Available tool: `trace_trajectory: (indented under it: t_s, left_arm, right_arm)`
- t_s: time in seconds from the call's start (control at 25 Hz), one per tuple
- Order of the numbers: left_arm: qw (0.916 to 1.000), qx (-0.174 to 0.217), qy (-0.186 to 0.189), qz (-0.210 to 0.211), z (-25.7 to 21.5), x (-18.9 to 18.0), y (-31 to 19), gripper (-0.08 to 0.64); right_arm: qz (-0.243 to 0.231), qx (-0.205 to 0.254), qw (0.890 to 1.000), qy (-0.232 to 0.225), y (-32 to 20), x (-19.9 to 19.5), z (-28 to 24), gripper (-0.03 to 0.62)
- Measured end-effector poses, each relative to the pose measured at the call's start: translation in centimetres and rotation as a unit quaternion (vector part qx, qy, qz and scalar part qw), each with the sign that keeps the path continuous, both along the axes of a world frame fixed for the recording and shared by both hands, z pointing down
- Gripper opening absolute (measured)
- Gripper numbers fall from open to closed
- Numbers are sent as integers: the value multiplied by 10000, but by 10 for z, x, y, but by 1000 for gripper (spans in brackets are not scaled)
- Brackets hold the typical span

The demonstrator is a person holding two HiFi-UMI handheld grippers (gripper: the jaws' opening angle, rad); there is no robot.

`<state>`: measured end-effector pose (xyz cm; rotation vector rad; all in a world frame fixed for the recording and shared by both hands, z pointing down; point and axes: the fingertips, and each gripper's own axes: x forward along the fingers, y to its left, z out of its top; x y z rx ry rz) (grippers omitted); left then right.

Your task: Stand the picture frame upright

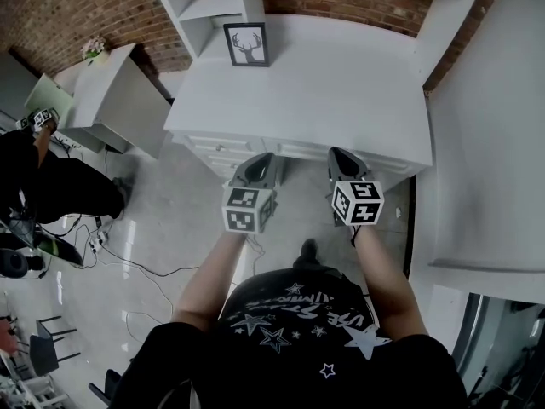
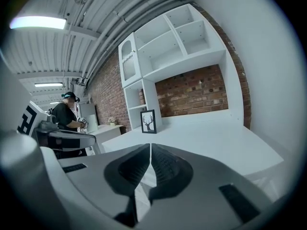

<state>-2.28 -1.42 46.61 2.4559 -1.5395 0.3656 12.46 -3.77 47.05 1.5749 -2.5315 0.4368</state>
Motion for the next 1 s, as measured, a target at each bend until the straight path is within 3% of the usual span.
trace_trajectory:
  t_s: [0.32,1.0]
  left_arm:
    - [9999,-26,86,57,-2,-31,50,18]
    - [9994,29,222,266,-1,-57,138,18]
  right_arm:
    - [137,59,9998,127,53,-23,-10,21]
    - [472,7,9987,173,156,-38,-7,15]
